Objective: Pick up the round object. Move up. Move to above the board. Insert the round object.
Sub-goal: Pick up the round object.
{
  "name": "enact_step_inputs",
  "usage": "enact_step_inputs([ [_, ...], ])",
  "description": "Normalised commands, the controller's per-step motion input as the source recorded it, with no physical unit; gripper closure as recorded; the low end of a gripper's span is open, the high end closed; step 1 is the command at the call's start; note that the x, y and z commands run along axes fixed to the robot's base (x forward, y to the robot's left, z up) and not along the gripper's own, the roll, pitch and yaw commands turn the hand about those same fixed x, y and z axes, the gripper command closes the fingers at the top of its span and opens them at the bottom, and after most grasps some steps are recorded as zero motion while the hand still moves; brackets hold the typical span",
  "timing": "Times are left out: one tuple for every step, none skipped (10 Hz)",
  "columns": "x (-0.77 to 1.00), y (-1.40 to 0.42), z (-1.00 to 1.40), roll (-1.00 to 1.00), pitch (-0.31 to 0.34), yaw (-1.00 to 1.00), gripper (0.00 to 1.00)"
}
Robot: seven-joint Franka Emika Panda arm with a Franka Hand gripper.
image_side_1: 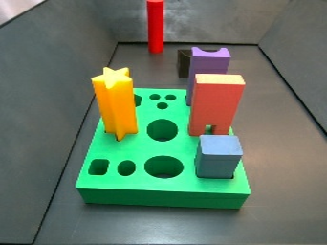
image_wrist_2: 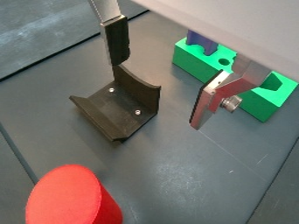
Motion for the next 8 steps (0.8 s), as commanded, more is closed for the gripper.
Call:
enact_step_inputs([
  [-0.03, 0.22, -0.11, 0.01, -0.066, 0.0, 0.0],
  [0.03, 0.61, -0.15, 0.15, -0.024, 0.0, 0.0],
  [0.0, 0.89, -0.21, 0.09, -0.054, 0.03, 0.0],
  [0.0, 0.91, -0.24, 0.07, -0.067, 0.01, 0.0],
  [0.0, 0.94, -0.12, 0.0, -0.02, 0.0, 0.0],
  [0.0, 0.91, -0.13, 0.0, -0.034, 0.0, 0.0],
  [-0.14, 0.79, -0.17, -0.01, -0.07, 0.0, 0.0],
  [-0.13, 0.67, -0.19, 0.0, -0.069, 0.0, 0.0],
])
